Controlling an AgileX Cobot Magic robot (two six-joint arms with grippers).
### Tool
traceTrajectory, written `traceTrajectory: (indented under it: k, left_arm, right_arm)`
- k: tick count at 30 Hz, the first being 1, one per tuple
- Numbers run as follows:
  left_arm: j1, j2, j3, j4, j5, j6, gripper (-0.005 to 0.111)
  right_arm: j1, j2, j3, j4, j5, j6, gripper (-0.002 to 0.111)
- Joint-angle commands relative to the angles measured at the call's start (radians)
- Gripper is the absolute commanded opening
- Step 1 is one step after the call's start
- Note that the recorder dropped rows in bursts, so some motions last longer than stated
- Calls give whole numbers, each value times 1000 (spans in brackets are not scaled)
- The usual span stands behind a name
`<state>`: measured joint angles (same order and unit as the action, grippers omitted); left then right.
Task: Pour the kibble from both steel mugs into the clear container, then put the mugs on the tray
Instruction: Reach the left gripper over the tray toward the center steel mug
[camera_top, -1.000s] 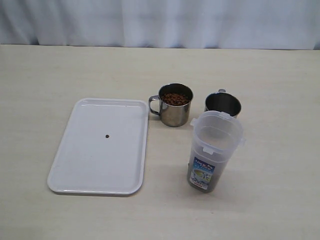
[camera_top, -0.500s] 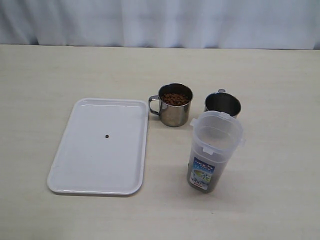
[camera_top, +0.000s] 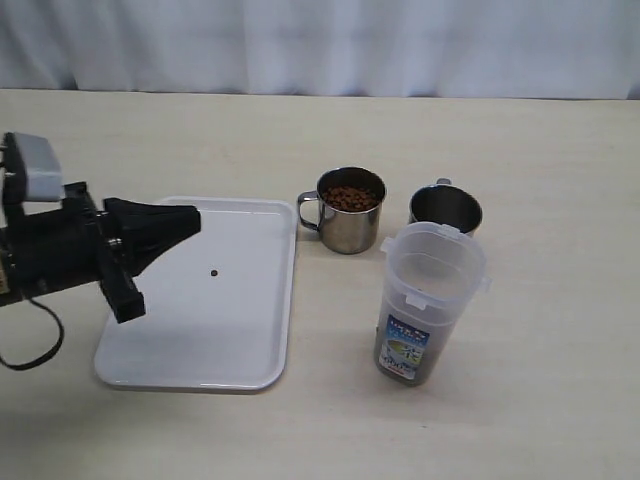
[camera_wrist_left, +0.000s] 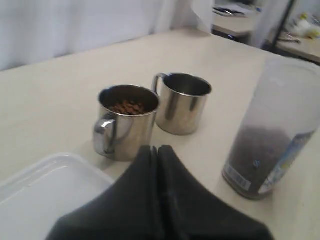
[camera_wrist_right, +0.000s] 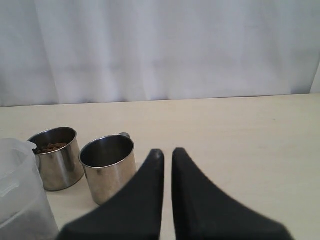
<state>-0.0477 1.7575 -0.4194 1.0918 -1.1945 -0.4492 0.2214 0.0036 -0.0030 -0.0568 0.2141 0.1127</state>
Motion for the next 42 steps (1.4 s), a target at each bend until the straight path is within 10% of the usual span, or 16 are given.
traceTrajectory:
  k: [1,11,19,42]
  left_arm:
    - [-27,198,-181,108,-27,-88,0]
    - [-309,258,-494,100,478,-162,45]
    - [-407,298,-588,100,597,-188,70]
    - [-407,255,-584,364,557,-397,72]
  right_arm:
    - [3,-4,3,-10,0,-8,5]
    - [3,-4,3,-10,0,-8,5]
    - [3,-4,3,-10,0,-8,5]
    - [3,-4,3,-10,0,-8,5]
